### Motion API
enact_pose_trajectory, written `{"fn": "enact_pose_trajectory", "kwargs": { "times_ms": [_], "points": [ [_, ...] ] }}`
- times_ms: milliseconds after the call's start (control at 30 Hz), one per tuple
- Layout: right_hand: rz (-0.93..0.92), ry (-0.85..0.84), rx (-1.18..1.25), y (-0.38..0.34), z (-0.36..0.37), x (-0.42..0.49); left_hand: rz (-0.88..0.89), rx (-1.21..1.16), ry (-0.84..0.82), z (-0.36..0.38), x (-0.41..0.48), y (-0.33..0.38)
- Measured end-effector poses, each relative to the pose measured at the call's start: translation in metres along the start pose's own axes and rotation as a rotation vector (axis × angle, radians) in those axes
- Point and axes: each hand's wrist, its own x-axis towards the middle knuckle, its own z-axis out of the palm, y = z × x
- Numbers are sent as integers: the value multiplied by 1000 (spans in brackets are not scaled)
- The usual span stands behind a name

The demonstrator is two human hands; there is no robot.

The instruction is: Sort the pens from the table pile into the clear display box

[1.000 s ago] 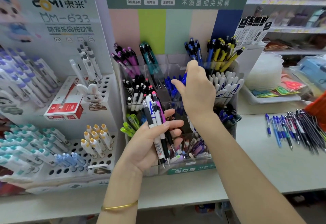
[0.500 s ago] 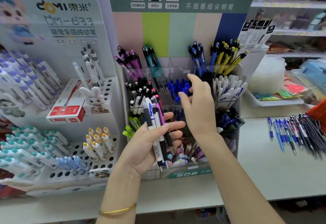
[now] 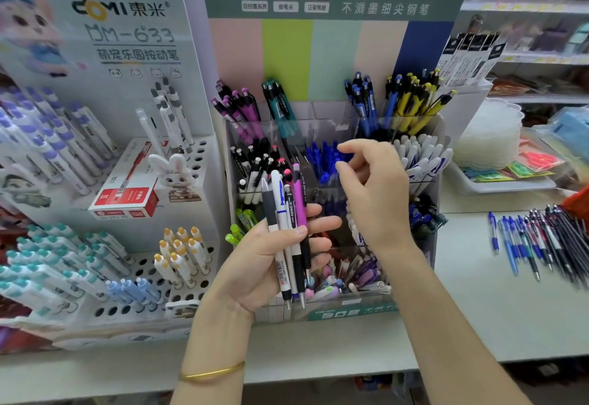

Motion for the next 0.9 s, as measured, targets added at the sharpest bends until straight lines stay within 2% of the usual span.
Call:
{"fn": "enact_pose_trajectory", "kwargs": {
  "times_ms": [133,200,400,533,900],
  "points": [
    [247,-435,196,-22,-5,2,4,-24,-34,-2,1,-2],
    [313,-554,277,-25,-4,0,2,-12,-48,-2,0,-3],
    [364,-546,349,-25,-5,-2,-17,-26,-45,-3,-4,-1],
    [350,-483,312,-23,-7,-1,-25,113,20,-4,-4,-2],
    [377,-584,371,-22,-19,-10,-70,42,39,4,-2,-8]
  ]
}}
